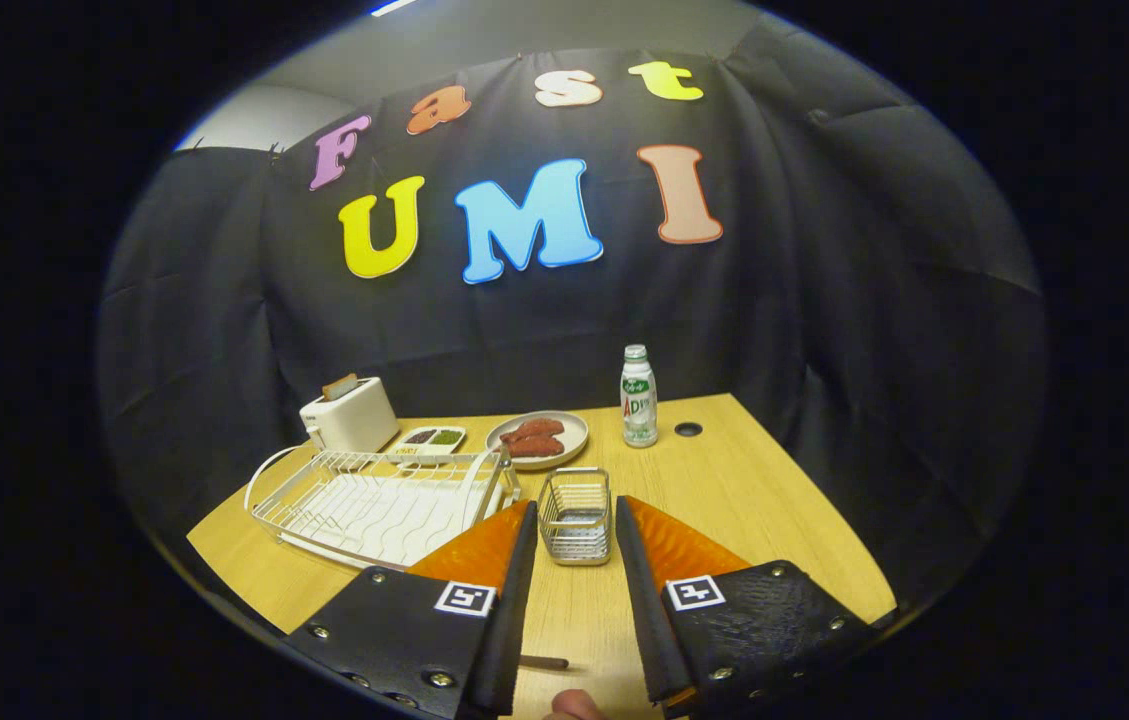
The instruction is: Take the plate from the dish rack, then take the spoon from the basket and place it into the plate.
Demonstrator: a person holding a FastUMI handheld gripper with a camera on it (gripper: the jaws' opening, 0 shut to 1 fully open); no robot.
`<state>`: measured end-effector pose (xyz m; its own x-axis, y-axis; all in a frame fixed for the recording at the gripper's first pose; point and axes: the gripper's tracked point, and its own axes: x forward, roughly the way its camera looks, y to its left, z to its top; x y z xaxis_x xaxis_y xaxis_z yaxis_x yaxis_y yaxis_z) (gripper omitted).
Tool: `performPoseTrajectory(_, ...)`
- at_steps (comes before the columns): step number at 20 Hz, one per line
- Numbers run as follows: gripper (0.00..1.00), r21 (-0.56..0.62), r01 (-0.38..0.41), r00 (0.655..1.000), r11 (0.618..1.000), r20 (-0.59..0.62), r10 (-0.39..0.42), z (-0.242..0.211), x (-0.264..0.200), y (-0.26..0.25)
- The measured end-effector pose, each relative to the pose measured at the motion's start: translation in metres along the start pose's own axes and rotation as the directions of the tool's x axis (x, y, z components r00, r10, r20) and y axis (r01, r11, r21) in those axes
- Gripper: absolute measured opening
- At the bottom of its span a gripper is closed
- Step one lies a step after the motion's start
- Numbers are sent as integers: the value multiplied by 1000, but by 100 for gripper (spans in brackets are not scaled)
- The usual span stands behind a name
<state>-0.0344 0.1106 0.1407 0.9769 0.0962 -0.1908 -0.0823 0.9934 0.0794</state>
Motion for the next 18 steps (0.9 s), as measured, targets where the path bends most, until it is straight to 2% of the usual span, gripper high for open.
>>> performPoseTrajectory(4, 48, -77, 24, 994, 997, 107, -15, 52, -3, 1)
performPoseTrajectory(7, 48, -90, 35, 989, 995, 146, -22, 75, -2, 3)
performPoseTrajectory(10, 52, -87, 35, 987, 996, 160, -21, 81, -1, 5)
performPoseTrajectory(15, 52, -76, 48, 984, 996, 174, -35, 80, -2, -2)
performPoseTrajectory(16, 55, -72, 36, 984, 997, 179, -22, 80, 1, -3)
performPoseTrajectory(18, 80, -67, 1, 982, 998, 187, 12, 77, 1, -2)
